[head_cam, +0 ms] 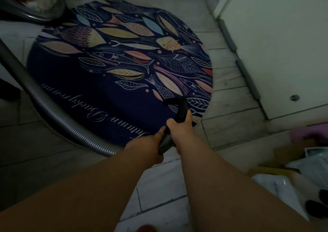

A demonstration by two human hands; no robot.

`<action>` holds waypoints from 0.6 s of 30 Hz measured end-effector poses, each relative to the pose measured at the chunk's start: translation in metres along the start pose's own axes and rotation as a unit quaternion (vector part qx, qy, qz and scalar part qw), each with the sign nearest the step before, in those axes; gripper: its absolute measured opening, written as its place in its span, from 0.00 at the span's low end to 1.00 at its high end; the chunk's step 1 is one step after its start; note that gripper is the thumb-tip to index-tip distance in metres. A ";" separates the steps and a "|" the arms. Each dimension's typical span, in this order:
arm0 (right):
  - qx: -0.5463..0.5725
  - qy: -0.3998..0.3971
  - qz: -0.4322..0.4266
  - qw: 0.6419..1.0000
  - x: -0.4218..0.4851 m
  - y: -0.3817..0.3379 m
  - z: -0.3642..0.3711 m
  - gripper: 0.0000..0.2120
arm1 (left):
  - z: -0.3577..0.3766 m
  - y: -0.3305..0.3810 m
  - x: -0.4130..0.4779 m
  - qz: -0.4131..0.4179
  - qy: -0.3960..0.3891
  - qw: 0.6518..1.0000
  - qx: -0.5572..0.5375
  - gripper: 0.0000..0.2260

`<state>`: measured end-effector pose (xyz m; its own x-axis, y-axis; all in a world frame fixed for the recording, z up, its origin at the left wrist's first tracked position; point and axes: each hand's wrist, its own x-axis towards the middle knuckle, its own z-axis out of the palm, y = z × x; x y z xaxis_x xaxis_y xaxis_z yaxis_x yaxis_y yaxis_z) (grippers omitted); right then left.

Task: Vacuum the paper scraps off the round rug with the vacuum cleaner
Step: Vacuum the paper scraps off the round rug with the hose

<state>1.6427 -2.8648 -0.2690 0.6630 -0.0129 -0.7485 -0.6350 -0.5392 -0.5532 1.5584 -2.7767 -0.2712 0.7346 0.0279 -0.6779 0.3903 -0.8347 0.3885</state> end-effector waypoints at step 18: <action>0.039 0.049 0.009 0.998 -0.039 0.033 0.038 0.44 | 0.021 -0.040 -0.038 0.009 0.002 0.999 0.036 0.41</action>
<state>1.5803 -2.8501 -0.2718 0.6839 -0.1065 -0.7218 -0.6741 -0.4706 -0.5693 1.5027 -2.7558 -0.2744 0.7429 0.0152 -0.6692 0.3367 -0.8726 0.3540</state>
